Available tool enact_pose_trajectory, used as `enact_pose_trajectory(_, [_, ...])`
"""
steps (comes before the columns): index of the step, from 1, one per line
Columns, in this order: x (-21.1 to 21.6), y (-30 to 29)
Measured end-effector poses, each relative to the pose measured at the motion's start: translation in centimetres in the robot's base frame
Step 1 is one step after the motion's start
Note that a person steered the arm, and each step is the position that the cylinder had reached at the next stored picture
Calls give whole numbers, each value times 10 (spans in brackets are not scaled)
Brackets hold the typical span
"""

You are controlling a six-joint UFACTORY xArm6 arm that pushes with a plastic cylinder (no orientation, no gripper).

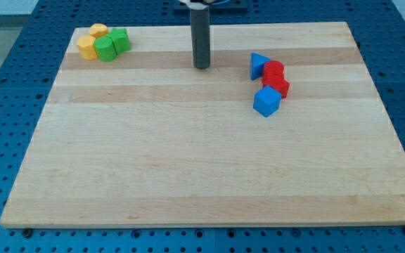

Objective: Push your arm diagonal to the green star

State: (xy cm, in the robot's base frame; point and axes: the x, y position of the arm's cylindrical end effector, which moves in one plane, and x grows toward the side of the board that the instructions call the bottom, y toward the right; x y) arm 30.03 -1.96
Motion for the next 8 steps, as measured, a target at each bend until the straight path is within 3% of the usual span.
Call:
enact_pose_trajectory(3, [-108,-46])
enact_pose_trajectory(6, [-109,-96])
enact_pose_trajectory(8, [-100,-96])
